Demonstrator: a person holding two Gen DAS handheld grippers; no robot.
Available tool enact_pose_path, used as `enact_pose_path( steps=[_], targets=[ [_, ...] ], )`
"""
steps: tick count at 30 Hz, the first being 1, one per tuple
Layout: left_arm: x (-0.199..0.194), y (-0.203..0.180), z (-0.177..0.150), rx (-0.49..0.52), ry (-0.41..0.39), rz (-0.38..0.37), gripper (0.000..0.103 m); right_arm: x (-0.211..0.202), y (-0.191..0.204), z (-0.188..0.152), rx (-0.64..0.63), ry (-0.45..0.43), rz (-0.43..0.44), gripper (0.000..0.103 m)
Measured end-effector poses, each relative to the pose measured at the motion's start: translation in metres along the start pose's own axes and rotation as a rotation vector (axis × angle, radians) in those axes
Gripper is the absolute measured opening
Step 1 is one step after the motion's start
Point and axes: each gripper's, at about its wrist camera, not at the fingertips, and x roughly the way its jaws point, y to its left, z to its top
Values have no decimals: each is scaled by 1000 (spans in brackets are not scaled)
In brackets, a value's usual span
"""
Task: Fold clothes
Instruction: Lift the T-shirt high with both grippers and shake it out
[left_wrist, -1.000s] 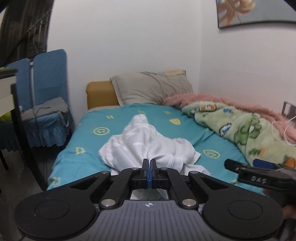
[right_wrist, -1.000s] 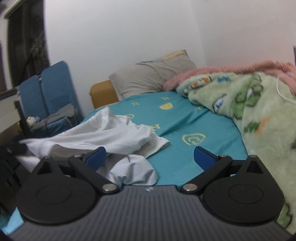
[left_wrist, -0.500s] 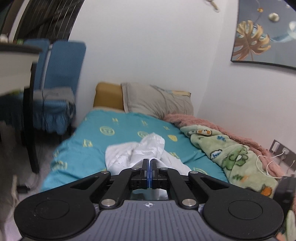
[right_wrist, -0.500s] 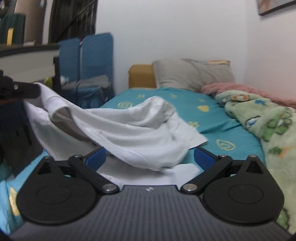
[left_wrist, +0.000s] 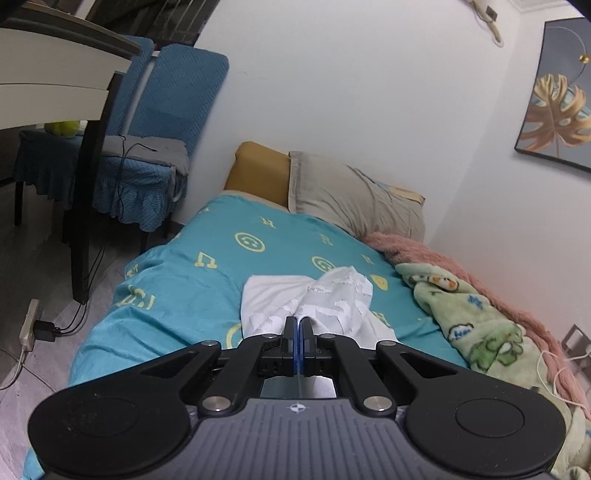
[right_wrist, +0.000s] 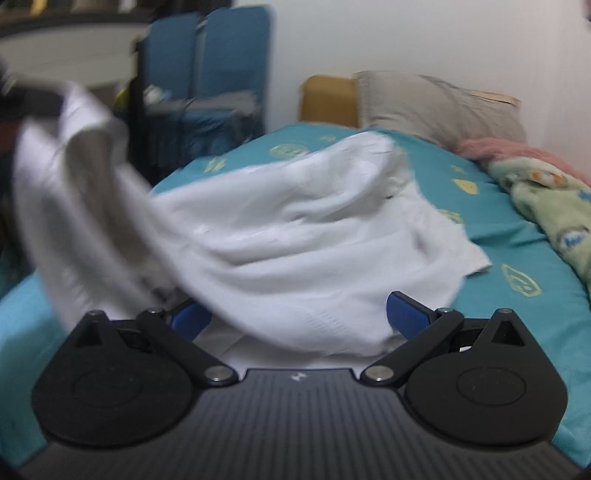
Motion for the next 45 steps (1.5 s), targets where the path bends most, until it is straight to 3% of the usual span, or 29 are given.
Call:
enact_pose_path(
  steps=[5,8,12,14,17,20,22,24,27,29,30,39,44,45],
  targets=[
    [0,-2,-1,-11,17,-4,1,-9,-56,8,322,-61,-119,103],
    [-3,-6,-5,-7,18,-13,1,-7,-83,4,469,-12,-144,103],
    [-11,-11,-8,-6,-8,-12,1,4,-80,0,374,112,-249,101],
    [-14,-10,-6,-21,-29,-14,1,2,-79,0,342,109,-299,96],
    [-18,-8,-5,-50,-47,-18,1,-26,-76,8,274,-61,-424,95],
    [-20,-6,-4,-70,-51,-15,1,-65,-75,22,285,-290,-470,95],
    [-18,-5,-4,-81,-40,-10,1,-79,-77,28,291,-359,-433,92],
    [-15,-5,-5,-74,-21,4,1,-87,-79,33,294,-385,-376,77],
    [-7,-7,-10,-51,16,24,1,-75,-84,33,301,-314,-296,47],
    [1,-7,-13,-44,56,40,2,-62,-84,31,295,-249,-254,20],
    [5,-6,-15,-40,76,48,2,-57,-83,29,287,-223,-234,16],
    [38,5,-30,-45,259,167,21,-50,-70,28,331,-151,-110,12],
    [34,-2,-29,5,264,207,59,-45,-66,28,321,-115,-79,11],
    [30,-6,-29,30,253,207,63,-45,-66,29,321,-111,-74,11]
  ],
)
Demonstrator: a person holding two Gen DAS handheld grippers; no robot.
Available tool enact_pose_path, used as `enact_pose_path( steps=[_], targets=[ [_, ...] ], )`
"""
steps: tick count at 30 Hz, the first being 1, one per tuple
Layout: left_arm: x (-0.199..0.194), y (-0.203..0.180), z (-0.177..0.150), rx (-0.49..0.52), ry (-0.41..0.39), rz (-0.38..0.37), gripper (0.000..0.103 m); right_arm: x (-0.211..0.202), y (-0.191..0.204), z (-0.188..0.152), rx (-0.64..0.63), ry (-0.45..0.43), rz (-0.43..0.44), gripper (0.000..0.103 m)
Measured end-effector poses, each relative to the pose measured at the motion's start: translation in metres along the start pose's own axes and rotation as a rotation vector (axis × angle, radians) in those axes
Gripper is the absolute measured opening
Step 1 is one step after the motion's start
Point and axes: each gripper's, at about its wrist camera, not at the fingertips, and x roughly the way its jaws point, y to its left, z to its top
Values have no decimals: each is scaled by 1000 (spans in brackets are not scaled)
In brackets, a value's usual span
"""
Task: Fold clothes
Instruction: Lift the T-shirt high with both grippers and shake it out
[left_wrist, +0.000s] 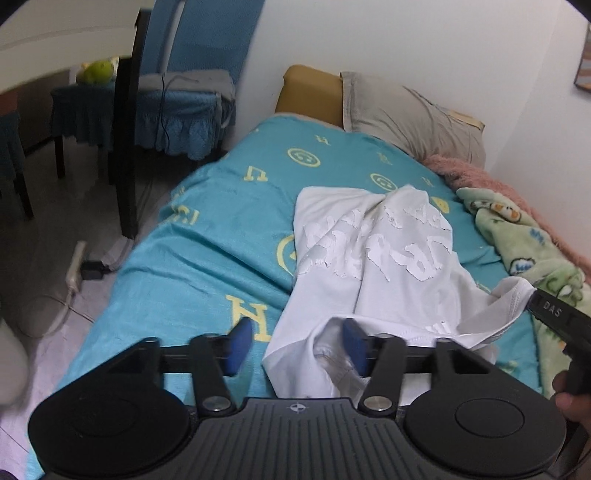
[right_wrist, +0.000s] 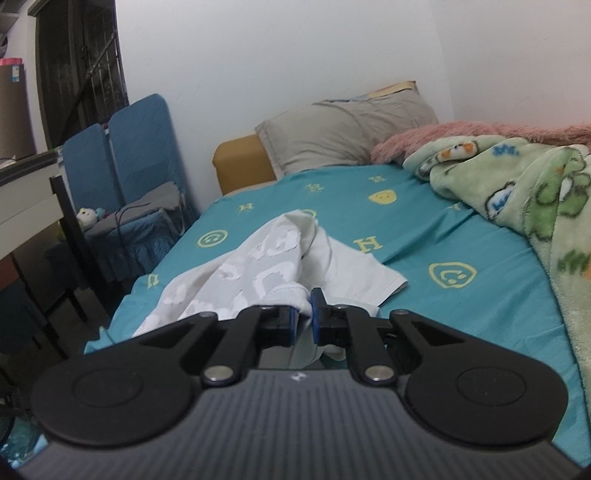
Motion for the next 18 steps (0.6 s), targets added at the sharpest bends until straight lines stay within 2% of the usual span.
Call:
enact_pose_path(
  steps=[2,5,10,13,15,18],
  targets=[
    [-10,-6,-2,50,-28,6,73,0,0,0,4,7,6,11],
    [-25,-15,-5,124,-69,14,77,0,-1,1,15,14,9,11],
    [-34,-58,-24,393,-125,-86,81,0,-6,3,51,26,13,12],
    [-22,-83,-41,534,-151,-55,82,-1,-7,3,59,18,14,11],
    [-7,-91,-46,541,-171,6,82,-1,-6,4,62,17,16,11],
    [16,-95,-46,558,-219,146,82,-2,-6,4,63,8,6,12]
  ],
)
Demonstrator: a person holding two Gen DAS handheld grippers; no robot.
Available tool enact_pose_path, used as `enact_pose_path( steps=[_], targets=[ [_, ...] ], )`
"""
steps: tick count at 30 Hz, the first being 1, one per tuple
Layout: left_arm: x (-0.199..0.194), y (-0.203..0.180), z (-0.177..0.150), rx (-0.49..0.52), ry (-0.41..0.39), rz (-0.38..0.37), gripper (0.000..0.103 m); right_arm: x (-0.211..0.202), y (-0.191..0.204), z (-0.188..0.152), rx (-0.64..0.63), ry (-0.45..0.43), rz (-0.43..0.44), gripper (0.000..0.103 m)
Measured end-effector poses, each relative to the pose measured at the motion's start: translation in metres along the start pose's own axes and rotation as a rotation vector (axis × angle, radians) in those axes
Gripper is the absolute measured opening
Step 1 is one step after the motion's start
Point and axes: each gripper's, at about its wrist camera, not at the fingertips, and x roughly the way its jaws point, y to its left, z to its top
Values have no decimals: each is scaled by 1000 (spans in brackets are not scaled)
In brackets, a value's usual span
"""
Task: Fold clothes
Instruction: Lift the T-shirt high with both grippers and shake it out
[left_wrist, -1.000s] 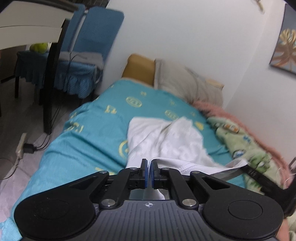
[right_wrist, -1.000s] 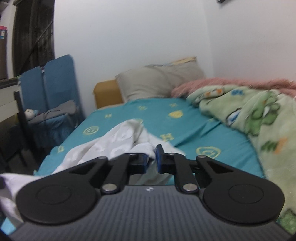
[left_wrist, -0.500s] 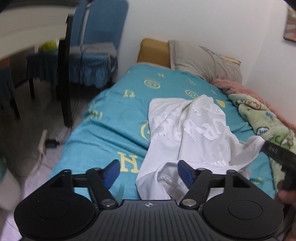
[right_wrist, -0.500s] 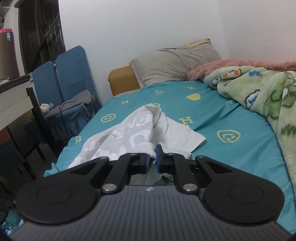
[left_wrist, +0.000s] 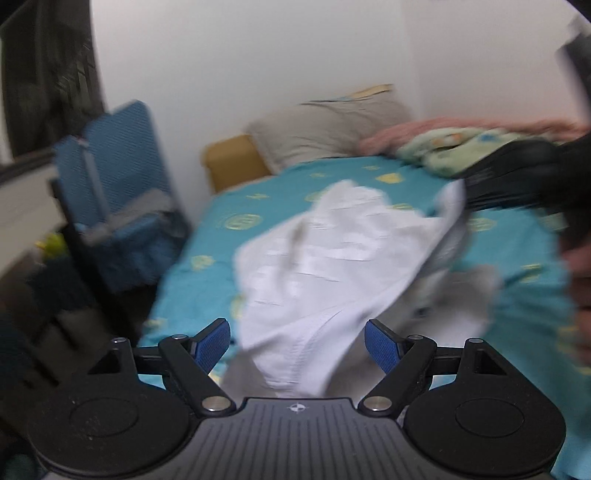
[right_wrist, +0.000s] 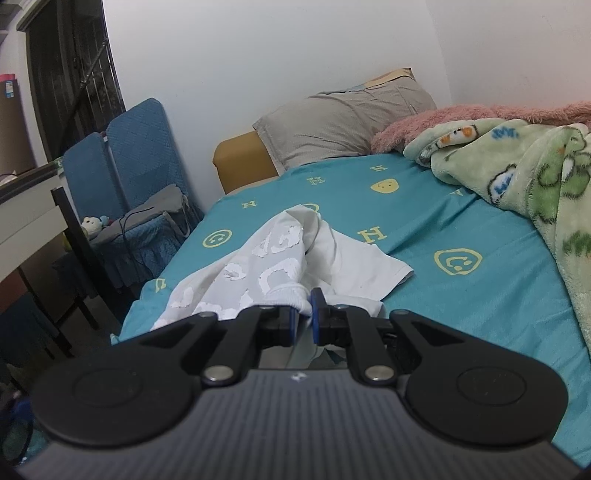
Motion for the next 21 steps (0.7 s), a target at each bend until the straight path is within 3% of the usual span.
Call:
enact_pose_path(
  steps=[2,9,11,15,21],
  targets=[
    [8,1,-2,16,-9,87,82,-2,-1,1,10,-18,-13,12],
    [3,30,-2,-60,22,247,84,-3,-10,0,30,-49,-138,18],
    [3,29,-2,-35,49,251,84,-1,-8,-3,-11,-46,-193,33],
    [11,12,-9,89,97,253,84,-13,-3,-3,-46,-131,-206,33],
    [13,-3,-8,150,9,203,84,-37,9,7,-89,-275,-123,32]
  ],
)
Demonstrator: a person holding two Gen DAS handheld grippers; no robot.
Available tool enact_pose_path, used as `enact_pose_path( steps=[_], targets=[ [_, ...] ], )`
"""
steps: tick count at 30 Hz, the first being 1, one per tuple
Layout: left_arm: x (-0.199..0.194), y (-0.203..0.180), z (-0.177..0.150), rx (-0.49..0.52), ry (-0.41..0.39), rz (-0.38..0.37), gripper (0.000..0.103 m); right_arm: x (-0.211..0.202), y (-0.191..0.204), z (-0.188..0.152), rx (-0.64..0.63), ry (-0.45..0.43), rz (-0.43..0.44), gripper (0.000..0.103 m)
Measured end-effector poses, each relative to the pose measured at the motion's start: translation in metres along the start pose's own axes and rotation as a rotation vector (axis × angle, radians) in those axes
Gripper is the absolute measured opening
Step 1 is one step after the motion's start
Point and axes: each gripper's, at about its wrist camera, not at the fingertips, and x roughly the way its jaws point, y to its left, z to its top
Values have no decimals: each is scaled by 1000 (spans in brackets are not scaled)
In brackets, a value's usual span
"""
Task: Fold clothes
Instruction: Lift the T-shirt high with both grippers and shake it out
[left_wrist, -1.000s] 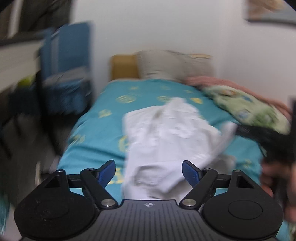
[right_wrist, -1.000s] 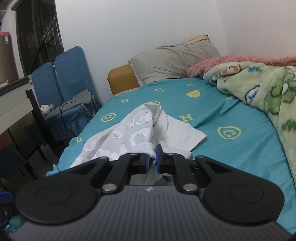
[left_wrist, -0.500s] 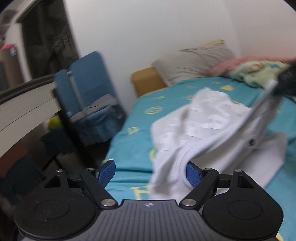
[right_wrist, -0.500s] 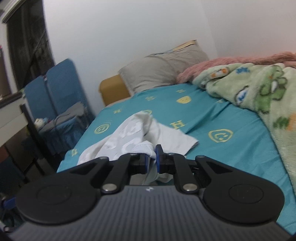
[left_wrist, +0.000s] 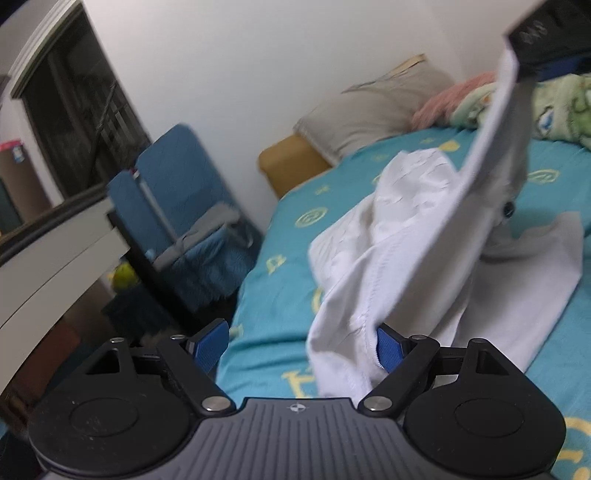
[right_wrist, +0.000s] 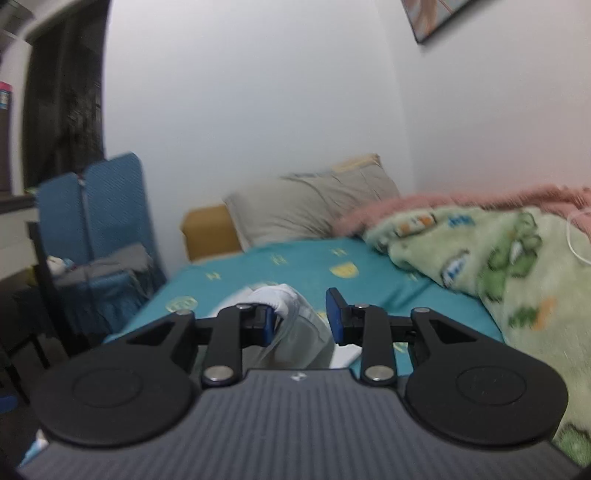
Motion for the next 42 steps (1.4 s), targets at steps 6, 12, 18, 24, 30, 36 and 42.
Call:
enact_pose_path(
  steps=[6,12,18,24,30,36,42],
  targets=[
    [22,-4,-1,2,58,6,84,0,1,2,-6,-10,21,32],
    [35,54,1,-285,145,142,84,29,11,-28,-178,175,-114,53],
    [8,79,11,-402,50,156,89,55,5,-60,-229,399,-193,54],
    [-42,111,34,-477,-66,193,94,-13,-4,21,-57,85,-176,68],
    [-112,177,98,-547,-224,209,94,-85,15,136,-78,-154,-75,66],
    [-218,249,174,-601,-420,202,94,-171,28,260,-79,-327,-37,67],
    [-339,304,231,-621,-586,226,96,-268,34,357,-121,-465,-21,67]
  ],
)
